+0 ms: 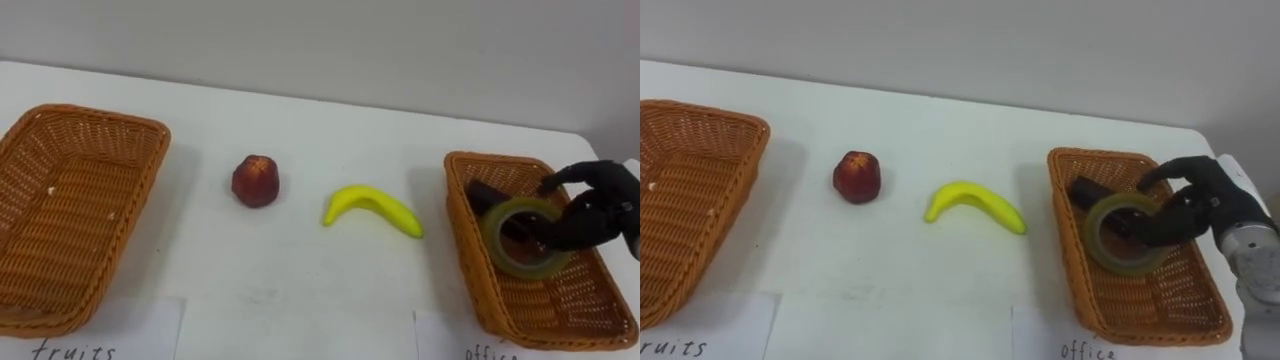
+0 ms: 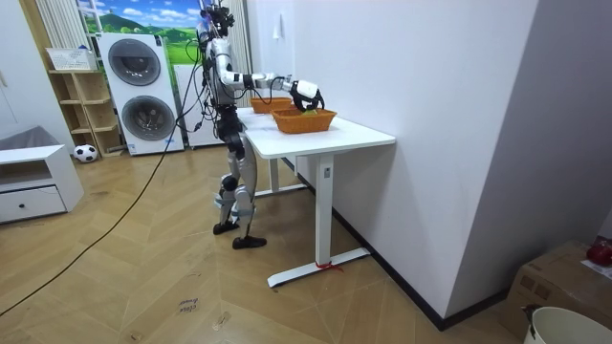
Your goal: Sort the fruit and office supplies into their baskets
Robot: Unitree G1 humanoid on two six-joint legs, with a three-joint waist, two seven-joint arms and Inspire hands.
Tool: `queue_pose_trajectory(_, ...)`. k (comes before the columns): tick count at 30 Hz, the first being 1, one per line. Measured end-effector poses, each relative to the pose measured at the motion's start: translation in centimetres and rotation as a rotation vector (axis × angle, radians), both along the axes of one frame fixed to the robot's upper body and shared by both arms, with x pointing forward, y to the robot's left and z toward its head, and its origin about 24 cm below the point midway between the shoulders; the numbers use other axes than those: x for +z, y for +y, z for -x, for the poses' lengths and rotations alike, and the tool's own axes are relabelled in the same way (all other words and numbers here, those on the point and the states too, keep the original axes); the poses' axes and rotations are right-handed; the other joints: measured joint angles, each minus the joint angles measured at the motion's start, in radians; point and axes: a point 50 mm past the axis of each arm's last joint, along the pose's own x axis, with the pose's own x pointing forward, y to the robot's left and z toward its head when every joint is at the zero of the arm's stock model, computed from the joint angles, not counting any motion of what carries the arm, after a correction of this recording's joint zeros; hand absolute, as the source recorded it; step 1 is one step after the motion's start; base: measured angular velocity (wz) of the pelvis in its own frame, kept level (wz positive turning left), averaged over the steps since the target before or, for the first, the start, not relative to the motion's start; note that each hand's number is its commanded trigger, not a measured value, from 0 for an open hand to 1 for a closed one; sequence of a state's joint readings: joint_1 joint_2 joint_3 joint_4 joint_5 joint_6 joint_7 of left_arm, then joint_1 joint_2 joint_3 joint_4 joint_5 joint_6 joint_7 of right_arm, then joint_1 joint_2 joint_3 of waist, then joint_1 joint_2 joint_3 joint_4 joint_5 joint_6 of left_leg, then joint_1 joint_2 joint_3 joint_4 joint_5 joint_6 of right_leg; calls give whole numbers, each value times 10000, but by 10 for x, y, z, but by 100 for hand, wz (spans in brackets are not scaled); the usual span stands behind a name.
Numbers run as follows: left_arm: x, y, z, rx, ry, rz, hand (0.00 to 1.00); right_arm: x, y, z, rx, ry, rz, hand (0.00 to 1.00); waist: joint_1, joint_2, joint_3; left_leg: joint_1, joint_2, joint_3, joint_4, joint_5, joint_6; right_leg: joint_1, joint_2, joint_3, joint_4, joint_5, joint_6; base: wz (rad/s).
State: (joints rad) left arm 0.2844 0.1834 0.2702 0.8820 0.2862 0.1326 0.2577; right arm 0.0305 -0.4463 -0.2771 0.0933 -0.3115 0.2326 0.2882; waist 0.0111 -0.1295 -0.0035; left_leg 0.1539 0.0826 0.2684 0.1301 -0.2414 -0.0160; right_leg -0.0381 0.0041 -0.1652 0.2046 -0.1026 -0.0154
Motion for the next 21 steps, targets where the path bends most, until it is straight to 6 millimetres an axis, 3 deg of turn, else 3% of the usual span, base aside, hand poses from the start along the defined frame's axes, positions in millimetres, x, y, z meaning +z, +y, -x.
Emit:
queue_pose_trajectory(7, 0, 0, 0, 0, 3, 4, 0, 0, 0, 0, 77, 83, 32, 0, 3, 71, 37, 61, -1, 8, -6, 0, 0, 57, 3, 7, -1, 20, -6, 0)
queue_pose_trajectory(21, 0, 0, 1, -6, 38, 11, 0, 0, 1, 0, 109, 99, 21, 0, -4, 49, 23, 88, -2, 17, -10, 0, 0, 89, 7, 8, -12, 35, -7, 0)
